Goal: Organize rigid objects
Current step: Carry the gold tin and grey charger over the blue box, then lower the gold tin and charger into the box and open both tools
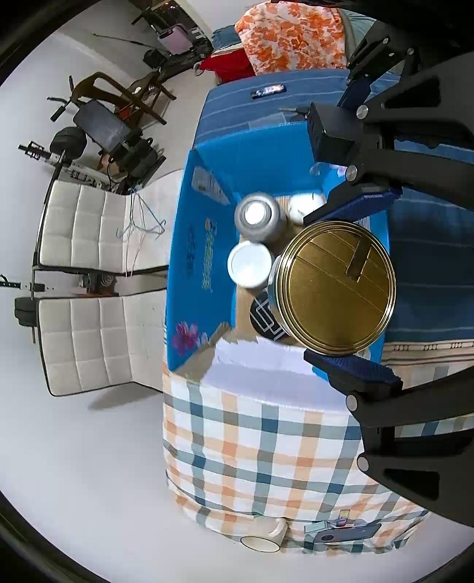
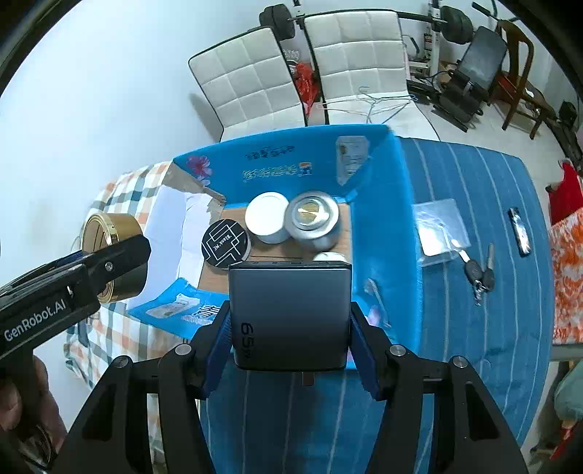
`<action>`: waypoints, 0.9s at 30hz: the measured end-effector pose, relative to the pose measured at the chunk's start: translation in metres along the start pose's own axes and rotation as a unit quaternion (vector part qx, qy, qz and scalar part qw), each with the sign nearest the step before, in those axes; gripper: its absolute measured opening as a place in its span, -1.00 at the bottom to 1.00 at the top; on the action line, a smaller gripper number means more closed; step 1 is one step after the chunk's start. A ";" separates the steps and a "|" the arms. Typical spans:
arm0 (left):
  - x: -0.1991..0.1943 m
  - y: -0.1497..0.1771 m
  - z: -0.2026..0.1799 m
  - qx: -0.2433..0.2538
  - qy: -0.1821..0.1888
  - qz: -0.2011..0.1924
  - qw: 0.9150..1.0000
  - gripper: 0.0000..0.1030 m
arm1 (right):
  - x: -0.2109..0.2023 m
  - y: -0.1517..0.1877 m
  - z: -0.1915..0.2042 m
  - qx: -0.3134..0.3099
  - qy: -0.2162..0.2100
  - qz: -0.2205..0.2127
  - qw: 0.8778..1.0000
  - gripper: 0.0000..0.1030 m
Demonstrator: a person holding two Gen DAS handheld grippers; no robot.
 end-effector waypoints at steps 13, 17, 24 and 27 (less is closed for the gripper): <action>0.124 0.032 0.017 -0.009 0.061 0.160 0.985 0.22 | 0.114 0.006 -0.002 0.005 -0.001 0.073 0.997 0.20; 0.143 0.036 0.016 -0.011 0.071 0.185 0.980 0.22 | 0.135 0.003 0.007 -0.004 -0.010 0.088 0.996 0.20; 0.164 0.040 0.014 -0.001 0.067 0.204 0.977 0.22 | 0.169 0.000 0.016 -0.010 -0.003 0.114 0.993 0.20; 0.170 0.044 0.013 0.000 0.068 0.212 0.975 0.22 | 0.181 0.001 0.014 -0.005 0.003 0.127 0.992 0.20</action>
Point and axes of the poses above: each gripper's, at about its wrist camera, not at the fingertips, and x roughly the way its jaws point, z to its left, y to its underside, the point moved 10 cm from there along x, roughly the way its jaws point, and after that the axes turned 9 degrees about -y, right-handed, at the moved point
